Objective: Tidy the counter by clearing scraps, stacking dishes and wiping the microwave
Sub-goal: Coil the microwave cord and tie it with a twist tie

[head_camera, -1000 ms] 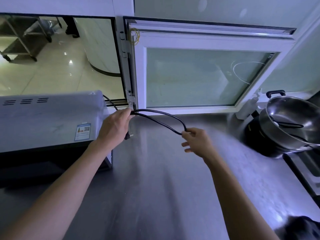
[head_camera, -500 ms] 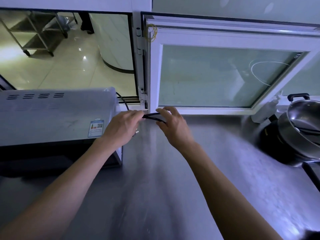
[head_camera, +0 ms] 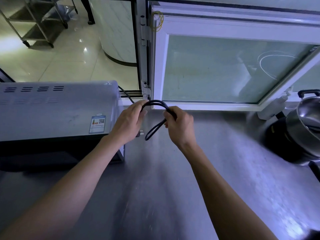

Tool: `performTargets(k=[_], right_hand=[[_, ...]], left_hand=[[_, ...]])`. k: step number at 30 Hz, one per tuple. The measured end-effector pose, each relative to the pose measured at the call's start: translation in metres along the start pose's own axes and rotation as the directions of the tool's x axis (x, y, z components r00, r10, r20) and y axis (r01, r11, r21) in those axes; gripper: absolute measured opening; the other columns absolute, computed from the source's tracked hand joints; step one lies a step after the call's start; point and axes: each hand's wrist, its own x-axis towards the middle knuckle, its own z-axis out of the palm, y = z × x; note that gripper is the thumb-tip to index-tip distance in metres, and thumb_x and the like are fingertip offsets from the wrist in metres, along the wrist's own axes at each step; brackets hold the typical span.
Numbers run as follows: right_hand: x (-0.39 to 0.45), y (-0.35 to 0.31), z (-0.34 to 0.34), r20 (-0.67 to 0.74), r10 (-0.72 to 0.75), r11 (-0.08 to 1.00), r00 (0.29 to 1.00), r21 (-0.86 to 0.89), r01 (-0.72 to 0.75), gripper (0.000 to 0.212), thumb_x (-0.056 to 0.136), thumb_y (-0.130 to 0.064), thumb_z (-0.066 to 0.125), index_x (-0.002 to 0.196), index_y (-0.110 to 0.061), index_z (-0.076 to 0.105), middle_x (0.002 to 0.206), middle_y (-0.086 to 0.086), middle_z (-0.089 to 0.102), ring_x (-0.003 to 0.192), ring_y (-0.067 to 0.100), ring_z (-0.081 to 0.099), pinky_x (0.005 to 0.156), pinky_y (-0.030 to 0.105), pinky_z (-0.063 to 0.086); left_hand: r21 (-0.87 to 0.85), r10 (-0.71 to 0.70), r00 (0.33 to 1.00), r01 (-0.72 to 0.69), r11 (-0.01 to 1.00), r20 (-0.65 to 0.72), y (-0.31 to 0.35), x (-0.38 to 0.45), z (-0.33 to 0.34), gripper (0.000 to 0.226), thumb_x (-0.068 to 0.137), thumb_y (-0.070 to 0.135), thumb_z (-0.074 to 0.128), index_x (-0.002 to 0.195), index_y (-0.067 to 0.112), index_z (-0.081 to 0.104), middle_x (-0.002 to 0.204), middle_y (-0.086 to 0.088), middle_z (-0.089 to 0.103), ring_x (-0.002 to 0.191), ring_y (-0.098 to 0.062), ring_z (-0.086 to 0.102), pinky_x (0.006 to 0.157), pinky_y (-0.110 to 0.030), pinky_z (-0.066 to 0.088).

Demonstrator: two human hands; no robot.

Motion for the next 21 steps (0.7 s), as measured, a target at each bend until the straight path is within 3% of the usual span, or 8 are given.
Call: performTargets(k=[3,5,8,10,12,15,18,21], right_hand=[[0.005,-0.003,0.002,-0.043,0.058,0.993,0.997,0.108,-0.053,0.016,0.094,-0.018,0.054,0.081,-0.020,0.063,0.068,0.001,0.064,0.063,0.021,0.062,0.062,0.035,0.052],[0.010,-0.005,0.004,-0.058,0.083,0.986,0.995,0.147,-0.073,0.018,0.094,-0.019,0.055,0.079,-0.027,0.063,0.069,-0.001,0.064,0.062,0.020,0.063,0.058,0.025,0.051],[0.016,-0.007,0.009,-0.066,0.140,0.969,0.988,0.213,-0.123,0.020,0.095,-0.020,0.056,0.078,-0.029,0.063,0.069,-0.002,0.065,0.061,0.020,0.062,0.054,0.015,0.047],[0.021,-0.009,0.013,-0.076,0.162,0.962,0.984,0.235,-0.140,0.020,0.095,-0.020,0.056,0.078,-0.026,0.063,0.070,-0.001,0.066,0.061,0.020,0.061,0.055,0.016,0.048],[0.026,-0.011,0.017,-0.082,0.165,0.955,0.983,0.262,-0.138,0.019,0.096,-0.017,0.056,0.080,-0.022,0.064,0.070,0.000,0.067,0.060,0.015,0.062,0.057,0.014,0.046],[0.035,-0.015,0.021,-0.058,0.149,0.940,0.987,0.319,-0.123,0.018,0.098,-0.015,0.055,0.083,-0.018,0.065,0.075,0.002,0.070,0.061,0.013,0.064,0.060,0.015,0.047],[0.038,-0.018,0.026,-0.052,0.165,0.915,0.985,0.381,-0.133,0.020,0.098,-0.016,0.055,0.081,-0.020,0.066,0.076,0.005,0.071,0.060,0.014,0.064,0.063,0.022,0.052],[0.040,-0.017,0.030,-0.074,0.184,0.909,0.980,0.391,-0.141,0.021,0.098,-0.018,0.056,0.080,-0.021,0.066,0.076,0.004,0.071,0.059,0.012,0.063,0.064,0.022,0.052]], left_hand=[[-0.011,0.027,1.000,-0.027,1.000,-0.012,-0.005,0.002,0.009,0.024,0.104,0.013,0.039,0.126,0.007,0.049,0.098,-0.001,0.050,0.093,-0.027,0.051,0.076,-0.022,0.036],[-0.022,0.027,1.000,-0.027,0.999,0.008,-0.010,0.001,0.014,0.029,0.104,0.019,0.038,0.131,0.009,0.047,0.107,-0.003,0.054,0.100,-0.023,0.051,0.085,-0.032,0.042],[0.003,0.007,0.997,-0.008,1.000,0.080,-0.018,-0.004,0.019,0.048,0.104,0.050,0.033,0.144,0.023,0.036,0.130,0.006,0.050,0.121,-0.014,0.045,0.100,-0.032,0.036],[0.057,0.009,0.995,-0.015,0.998,0.104,-0.023,-0.006,0.021,0.062,0.098,0.065,0.038,0.147,0.028,0.030,0.141,0.007,0.045,0.129,-0.011,0.040,0.102,-0.030,0.030],[0.109,0.016,0.994,-0.027,0.994,0.105,-0.027,-0.004,0.023,0.070,0.093,0.064,0.050,0.149,0.029,0.026,0.142,0.006,0.045,0.129,-0.012,0.040,0.099,-0.030,0.030],[0.106,0.033,0.999,-0.035,0.994,0.026,-0.029,0.005,0.022,0.059,0.097,0.054,0.052,0.145,0.024,0.035,0.121,0.006,0.056,0.114,-0.014,0.048,0.089,-0.032,0.036],[0.087,0.076,0.997,-0.074,0.993,-0.015,-0.029,0.014,0.015,0.040,0.103,0.049,0.035,0.126,0.020,0.049,0.095,0.010,0.058,0.093,-0.019,0.054,0.078,-0.039,0.040],[0.073,0.119,0.993,-0.120,0.990,0.011,-0.024,0.016,0.010,0.047,0.103,0.051,0.029,0.117,0.014,0.054,0.085,0.008,0.056,0.081,-0.020,0.053,0.073,-0.037,0.037]])
